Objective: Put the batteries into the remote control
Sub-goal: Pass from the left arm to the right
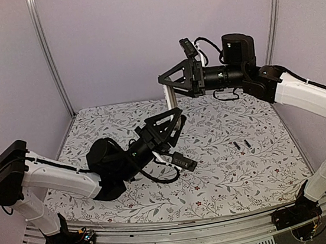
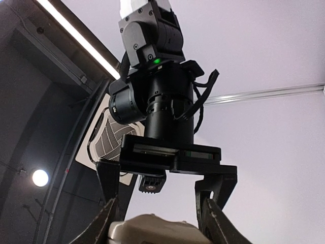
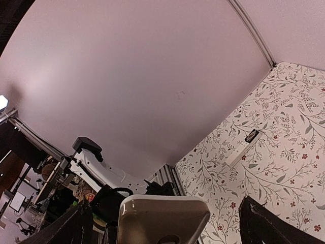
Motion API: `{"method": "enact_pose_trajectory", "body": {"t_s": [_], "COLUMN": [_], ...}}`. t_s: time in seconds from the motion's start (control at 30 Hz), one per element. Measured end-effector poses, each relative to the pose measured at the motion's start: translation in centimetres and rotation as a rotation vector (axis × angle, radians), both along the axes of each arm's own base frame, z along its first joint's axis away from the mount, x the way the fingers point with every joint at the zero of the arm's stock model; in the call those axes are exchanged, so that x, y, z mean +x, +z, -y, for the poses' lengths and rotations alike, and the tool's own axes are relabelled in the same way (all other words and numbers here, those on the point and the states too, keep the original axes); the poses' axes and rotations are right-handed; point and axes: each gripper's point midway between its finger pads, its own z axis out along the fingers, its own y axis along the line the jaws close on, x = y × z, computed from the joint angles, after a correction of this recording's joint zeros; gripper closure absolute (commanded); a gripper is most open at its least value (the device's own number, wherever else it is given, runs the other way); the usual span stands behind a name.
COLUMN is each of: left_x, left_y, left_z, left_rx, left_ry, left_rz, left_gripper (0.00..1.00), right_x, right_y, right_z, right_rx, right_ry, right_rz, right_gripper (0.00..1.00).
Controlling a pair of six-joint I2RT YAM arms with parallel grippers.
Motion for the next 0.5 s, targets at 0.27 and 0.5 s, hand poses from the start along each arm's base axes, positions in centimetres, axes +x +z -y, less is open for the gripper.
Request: {"method": "enact_pose_trajectory", "body": {"t_s": [0.27, 0.5], "left_x": [-1.2, -1.1], "left_y": [2.1, 2.2], "left_z": [0.7, 0.8], "left_rx": [0.001, 0.009], "left_ry": [-0.037, -0.036], "left_rz": [0.110, 0.131], "left_gripper": [1.00, 1.00], "right_x": [-0.7, -2.4], "right_y": [1.2, 2.0], "right_z": [0.1, 0.2], "right_rx": [0.022, 0.058], "right_ry": [0.042, 0.112], "right_rz": [-0.017, 0.003], "right_gripper": [0.12, 0.33]}}
